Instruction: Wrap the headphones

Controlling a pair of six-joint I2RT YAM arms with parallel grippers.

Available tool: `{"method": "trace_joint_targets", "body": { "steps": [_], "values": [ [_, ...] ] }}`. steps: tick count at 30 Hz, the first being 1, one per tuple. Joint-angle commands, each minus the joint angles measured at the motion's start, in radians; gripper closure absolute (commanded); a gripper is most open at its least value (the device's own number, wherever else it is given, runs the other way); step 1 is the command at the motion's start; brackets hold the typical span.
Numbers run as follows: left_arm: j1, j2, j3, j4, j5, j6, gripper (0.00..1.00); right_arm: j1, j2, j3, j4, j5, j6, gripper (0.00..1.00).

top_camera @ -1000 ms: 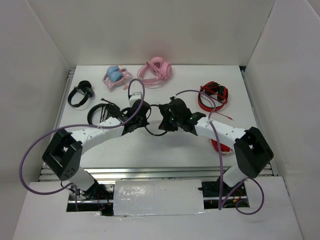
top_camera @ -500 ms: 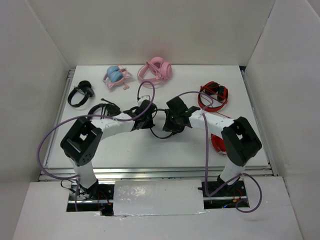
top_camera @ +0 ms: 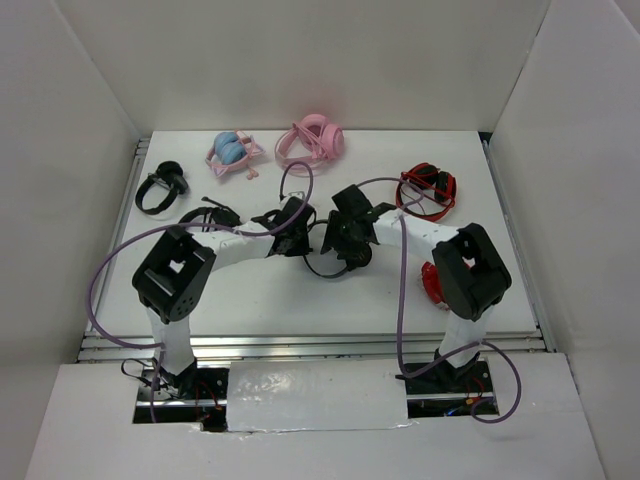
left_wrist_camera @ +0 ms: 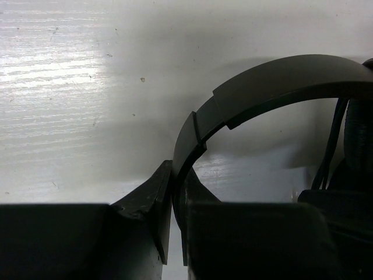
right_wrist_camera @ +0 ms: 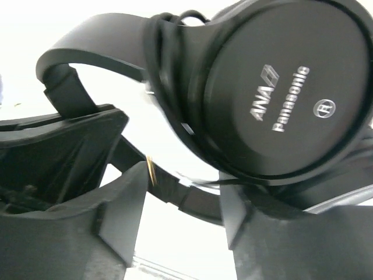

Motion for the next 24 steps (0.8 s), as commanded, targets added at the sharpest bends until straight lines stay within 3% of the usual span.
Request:
{"method": "trace_joint_targets", "body": {
  "steps": [1,3,14,22,24],
  "values": [
    [0.005,0.006,0.032,0.007,0.064,0.026,1.0,-0.028,0.023,0.067,-0.016,0.013,-0.033,0.39],
    [0.008,0.008,0.034,0.008,0.069,0.03,1.0,-0.037,0.029,0.084,-0.016,-0.01,-0.044,0.32],
    [0.027,0.046,0.07,-0.022,0.101,0.043,1.0,-0.082,0.029,0.121,0.018,-0.138,-0.09,0.22],
    [0.056,0.08,0.106,-0.05,0.153,0.036,1.0,-0.079,0.048,0.116,0.041,-0.236,-0.124,0.24],
    [0.056,0.078,0.112,-0.059,0.149,0.04,0.95,-0.079,0.049,0.112,0.046,-0.239,-0.124,0.24]
  ]
}}
